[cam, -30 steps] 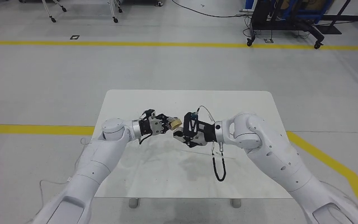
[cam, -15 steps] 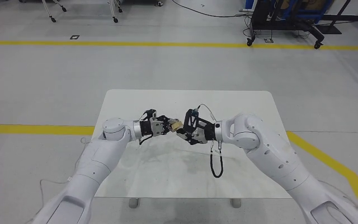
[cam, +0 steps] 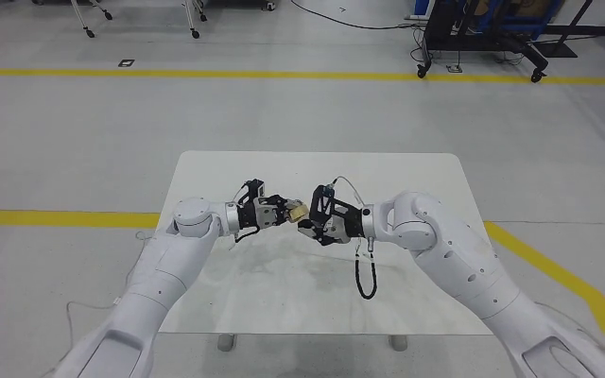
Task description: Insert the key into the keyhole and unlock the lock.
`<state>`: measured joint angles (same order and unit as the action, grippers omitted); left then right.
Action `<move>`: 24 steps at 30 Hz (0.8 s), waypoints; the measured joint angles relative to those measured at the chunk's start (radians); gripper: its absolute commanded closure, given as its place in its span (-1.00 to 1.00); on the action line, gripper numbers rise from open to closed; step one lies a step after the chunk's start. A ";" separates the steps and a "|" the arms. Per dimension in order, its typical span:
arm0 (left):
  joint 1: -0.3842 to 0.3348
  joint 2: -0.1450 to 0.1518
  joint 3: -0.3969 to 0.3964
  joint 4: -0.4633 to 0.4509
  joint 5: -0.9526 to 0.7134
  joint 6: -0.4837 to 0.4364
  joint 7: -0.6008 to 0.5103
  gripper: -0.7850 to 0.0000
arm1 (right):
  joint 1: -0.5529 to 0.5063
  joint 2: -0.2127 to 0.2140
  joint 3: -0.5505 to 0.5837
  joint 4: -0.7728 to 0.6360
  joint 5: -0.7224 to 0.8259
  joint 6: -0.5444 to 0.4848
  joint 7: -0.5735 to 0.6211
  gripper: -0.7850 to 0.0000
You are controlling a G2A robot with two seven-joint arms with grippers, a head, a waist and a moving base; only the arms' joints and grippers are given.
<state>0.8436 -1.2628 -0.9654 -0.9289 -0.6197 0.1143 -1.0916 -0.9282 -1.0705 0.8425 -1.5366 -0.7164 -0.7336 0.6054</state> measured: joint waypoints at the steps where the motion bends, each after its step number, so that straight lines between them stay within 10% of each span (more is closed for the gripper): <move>1: 0.000 0.000 -0.003 0.001 -0.001 -0.001 0.006 1.00 | -0.001 0.001 0.005 -0.008 -0.009 -0.003 -0.010 1.00; 2: 0.001 0.000 -0.006 0.003 -0.004 -0.002 0.017 1.00 | -0.003 0.002 0.010 -0.019 -0.023 -0.008 -0.022 0.58; 6: 0.009 -0.001 -0.027 -0.001 -0.020 -0.028 0.082 1.00 | -0.038 0.016 0.062 -0.120 -0.176 0.003 -0.105 0.11; 24: 0.042 0.000 -0.056 -0.042 -0.010 -0.017 0.174 1.00 | -0.098 0.004 -0.046 -0.373 -0.787 0.262 0.122 0.15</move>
<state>0.8859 -1.2627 -1.0216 -0.9710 -0.6296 0.0976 -0.9180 -1.0266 -1.0665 0.7964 -1.9094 -1.5032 -0.4720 0.7277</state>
